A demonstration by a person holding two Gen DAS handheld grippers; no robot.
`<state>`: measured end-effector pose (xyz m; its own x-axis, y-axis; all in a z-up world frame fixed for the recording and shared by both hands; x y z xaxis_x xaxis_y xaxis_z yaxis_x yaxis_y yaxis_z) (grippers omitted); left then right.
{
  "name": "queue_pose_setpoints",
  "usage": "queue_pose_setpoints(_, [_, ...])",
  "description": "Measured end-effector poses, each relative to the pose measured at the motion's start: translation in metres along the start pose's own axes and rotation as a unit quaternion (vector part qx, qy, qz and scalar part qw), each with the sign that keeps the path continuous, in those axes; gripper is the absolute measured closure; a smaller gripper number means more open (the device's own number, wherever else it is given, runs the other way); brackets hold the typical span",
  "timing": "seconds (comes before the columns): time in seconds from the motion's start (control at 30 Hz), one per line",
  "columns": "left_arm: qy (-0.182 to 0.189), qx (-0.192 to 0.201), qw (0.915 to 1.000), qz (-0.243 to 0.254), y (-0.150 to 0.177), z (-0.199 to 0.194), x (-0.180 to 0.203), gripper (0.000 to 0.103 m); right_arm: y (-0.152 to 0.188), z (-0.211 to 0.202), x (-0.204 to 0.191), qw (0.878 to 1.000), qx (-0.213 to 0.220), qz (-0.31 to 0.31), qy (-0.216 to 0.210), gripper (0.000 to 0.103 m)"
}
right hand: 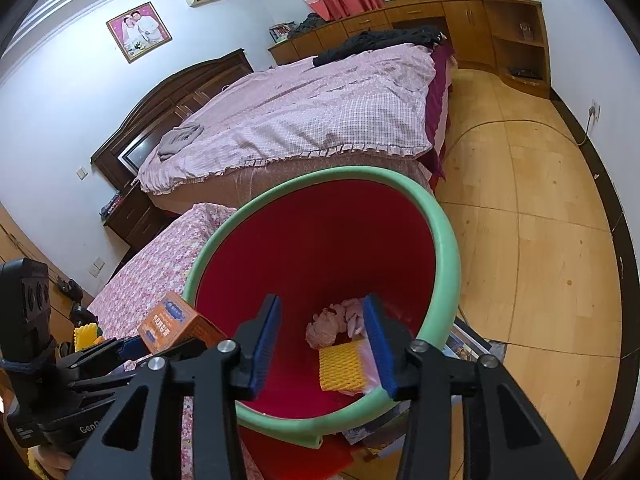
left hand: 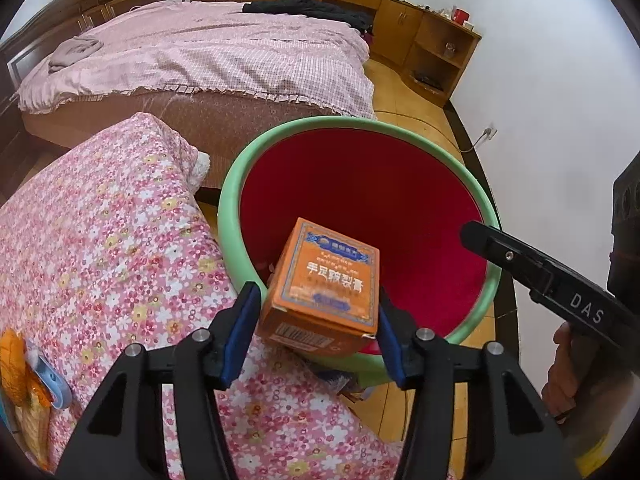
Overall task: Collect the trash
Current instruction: 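Open both tools to drop the box and bag into the bucket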
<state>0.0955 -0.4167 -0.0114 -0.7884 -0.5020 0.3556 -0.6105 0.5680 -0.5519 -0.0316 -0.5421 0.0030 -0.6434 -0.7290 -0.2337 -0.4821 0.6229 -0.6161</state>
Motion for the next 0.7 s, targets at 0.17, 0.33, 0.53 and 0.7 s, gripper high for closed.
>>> queue_pose_setpoints(0.17, [0.006,0.005,1.0,0.002,-0.002,0.001,0.004,0.047,0.001,-0.001,0.003,1.0,0.001,0.008,-0.002,0.054])
queue_pose_setpoints(0.33, [0.016,0.018,0.9997,0.002,-0.005,-0.004,0.008,0.045,0.002,-0.006,0.007,1.0,0.005,0.013,0.0,0.052])
queue_pose_setpoints(0.53, [0.009,0.028,0.9995,0.008,-0.005,-0.016,0.008,0.043,0.003,-0.012,0.008,1.0,0.009,0.018,0.002,0.047])
queue_pose_setpoints(0.7, [-0.002,0.031,0.9995,0.008,0.001,-0.03,0.006,0.043,0.005,-0.019,0.005,1.0,0.013,0.016,-0.001,0.047])
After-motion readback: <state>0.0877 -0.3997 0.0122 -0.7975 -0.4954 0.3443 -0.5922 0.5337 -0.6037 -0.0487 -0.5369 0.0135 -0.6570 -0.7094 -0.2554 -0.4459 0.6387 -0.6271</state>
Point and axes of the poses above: each gripper's, at about its wrist camera, not at the fingertips, and z roughly the way its jaws point, x to its right, y to its underside, the point moved 4 cm from there along z, roughly the way its jaws point, and after that the axes turned 13 degrees about y, right-handed, at the moved point
